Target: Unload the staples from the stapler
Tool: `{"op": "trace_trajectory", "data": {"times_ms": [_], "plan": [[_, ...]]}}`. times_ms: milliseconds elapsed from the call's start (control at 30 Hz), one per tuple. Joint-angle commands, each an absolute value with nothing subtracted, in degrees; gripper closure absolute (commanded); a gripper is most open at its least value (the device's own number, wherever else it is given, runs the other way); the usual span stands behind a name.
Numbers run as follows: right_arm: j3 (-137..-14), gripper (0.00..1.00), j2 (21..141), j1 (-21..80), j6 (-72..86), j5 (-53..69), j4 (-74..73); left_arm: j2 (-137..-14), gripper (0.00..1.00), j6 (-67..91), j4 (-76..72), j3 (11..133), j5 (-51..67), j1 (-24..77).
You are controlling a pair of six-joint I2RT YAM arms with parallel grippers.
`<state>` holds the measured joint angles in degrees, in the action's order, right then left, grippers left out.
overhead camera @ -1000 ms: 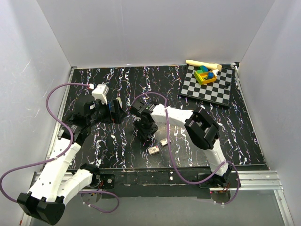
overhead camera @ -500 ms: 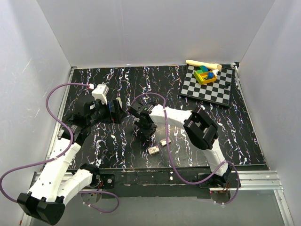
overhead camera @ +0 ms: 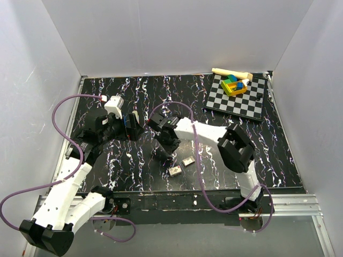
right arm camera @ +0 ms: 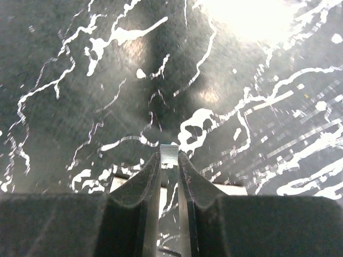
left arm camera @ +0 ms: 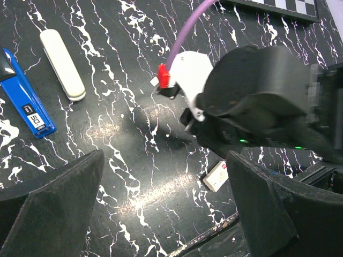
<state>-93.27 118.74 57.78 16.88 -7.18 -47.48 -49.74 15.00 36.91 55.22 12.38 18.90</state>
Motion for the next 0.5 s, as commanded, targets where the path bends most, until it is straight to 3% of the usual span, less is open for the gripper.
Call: {"op": "trace_trajectory", "data": {"times_ms": [0,467], "plan": [[-92.11,0.8,109.79,58.01,18.37,-9.75,-49.66,-48.6,0.02,14.41,37.18,56.07,11.51,19.07],[-76.83,0.8,96.16,58.1,21.27,-11.78,-48.87,-48.52,0.02,14.68,37.62,56.78,12.04,19.07]]}}
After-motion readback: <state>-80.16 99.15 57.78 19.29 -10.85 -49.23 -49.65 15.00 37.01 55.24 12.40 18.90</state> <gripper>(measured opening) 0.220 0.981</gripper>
